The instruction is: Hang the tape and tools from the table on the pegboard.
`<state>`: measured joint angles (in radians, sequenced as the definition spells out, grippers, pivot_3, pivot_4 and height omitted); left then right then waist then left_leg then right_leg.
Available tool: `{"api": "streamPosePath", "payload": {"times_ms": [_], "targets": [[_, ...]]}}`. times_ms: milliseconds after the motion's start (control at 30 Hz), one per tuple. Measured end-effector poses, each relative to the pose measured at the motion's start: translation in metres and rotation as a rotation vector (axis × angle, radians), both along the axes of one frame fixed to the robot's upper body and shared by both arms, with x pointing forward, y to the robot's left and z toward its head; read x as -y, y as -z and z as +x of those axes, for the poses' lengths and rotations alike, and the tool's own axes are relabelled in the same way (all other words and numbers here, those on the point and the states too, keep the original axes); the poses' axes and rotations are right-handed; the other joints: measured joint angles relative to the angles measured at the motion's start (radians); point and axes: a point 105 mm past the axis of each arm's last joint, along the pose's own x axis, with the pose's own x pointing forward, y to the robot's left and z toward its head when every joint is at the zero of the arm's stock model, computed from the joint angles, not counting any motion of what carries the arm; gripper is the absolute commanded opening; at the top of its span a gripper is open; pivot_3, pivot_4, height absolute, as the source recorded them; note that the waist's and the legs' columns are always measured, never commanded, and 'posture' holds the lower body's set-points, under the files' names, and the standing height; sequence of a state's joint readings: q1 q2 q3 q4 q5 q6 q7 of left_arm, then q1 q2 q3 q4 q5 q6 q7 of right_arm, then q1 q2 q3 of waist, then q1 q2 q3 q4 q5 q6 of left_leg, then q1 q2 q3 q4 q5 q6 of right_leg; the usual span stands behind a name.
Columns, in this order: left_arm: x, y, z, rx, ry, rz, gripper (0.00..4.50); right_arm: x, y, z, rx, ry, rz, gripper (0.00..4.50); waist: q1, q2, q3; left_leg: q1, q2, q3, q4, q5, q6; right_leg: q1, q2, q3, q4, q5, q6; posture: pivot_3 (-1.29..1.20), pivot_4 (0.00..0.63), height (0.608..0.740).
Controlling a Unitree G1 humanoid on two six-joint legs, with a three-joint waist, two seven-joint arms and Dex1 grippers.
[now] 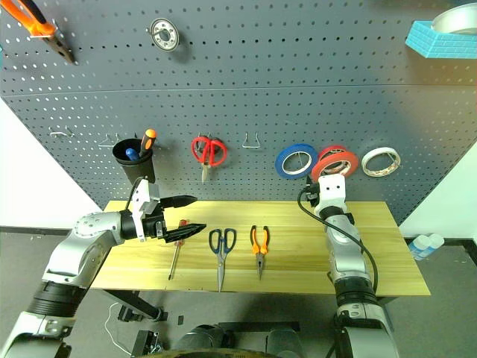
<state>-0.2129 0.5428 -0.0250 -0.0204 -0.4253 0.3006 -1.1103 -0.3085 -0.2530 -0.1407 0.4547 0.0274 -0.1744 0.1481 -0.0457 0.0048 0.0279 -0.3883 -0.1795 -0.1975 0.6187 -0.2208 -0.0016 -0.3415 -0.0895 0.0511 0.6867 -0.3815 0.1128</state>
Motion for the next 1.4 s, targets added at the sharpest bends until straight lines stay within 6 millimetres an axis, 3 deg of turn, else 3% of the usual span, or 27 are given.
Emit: {"api": "streamPosePath", "payload": {"times_ms": [133, 533, 867, 1033, 1400], "targets": [[0.000, 0.000, 0.000, 0.000, 0.000, 0.000, 4.50, 0.000, 0.001, 0.000, -0.002, 0.001, 0.001, 4.47, 0.000, 0.000, 0.000, 0.000, 0.000, 0.000, 0.000, 0.000, 0.000, 0.000, 0.000, 0.000, 0.000, 0.000, 0.000, -0.02, 0.000, 0.718], [-0.001, 0.006, -0.004, -0.023, -0.005, 0.001, 4.50, -0.005, 0.005, -0.006, -0.034, -0.046, 0.014, 4.47, 0.000, 0.000, 0.000, 0.000, 0.000, 0.000, 0.000, 0.000, 0.000, 0.000, 0.000, 0.000, 0.000, 0.000, 0.000, -0.02, 0.000, 0.718], [-0.014, 0.023, -0.019, -0.092, -0.026, 0.047, 4.50, -0.016, 0.015, -0.046, -0.188, -0.208, 0.040, 4.47, 0.004, 0.000, 0.000, 0.000, 0.000, 0.000, 0.000, -0.001, 0.001, 0.000, 0.000, 0.000, 0.000, 0.000, 0.000, -0.03, 0.000, 0.718], [-0.022, 0.036, -0.029, -0.146, -0.053, 0.057, 4.50, -0.037, 0.029, -0.073, -0.318, -0.274, 0.081, 4.47, 0.003, 0.000, 0.000, 0.000, 0.001, 0.001, 0.000, -0.001, 0.001, 0.000, 0.000, 0.000, 0.000, 0.000, 0.000, -0.05, 0.000, 0.718], [-0.015, 0.045, -0.047, -0.179, -0.067, 0.053, 4.50, -0.094, 0.052, -0.090, -0.460, -0.331, 0.110, 4.47, 0.006, 0.000, 0.000, -0.001, 0.001, 0.001, -0.001, -0.002, 0.001, -0.001, 0.000, 0.000, -0.001, 0.000, -0.001, -0.03, 0.000, 0.718]]}}
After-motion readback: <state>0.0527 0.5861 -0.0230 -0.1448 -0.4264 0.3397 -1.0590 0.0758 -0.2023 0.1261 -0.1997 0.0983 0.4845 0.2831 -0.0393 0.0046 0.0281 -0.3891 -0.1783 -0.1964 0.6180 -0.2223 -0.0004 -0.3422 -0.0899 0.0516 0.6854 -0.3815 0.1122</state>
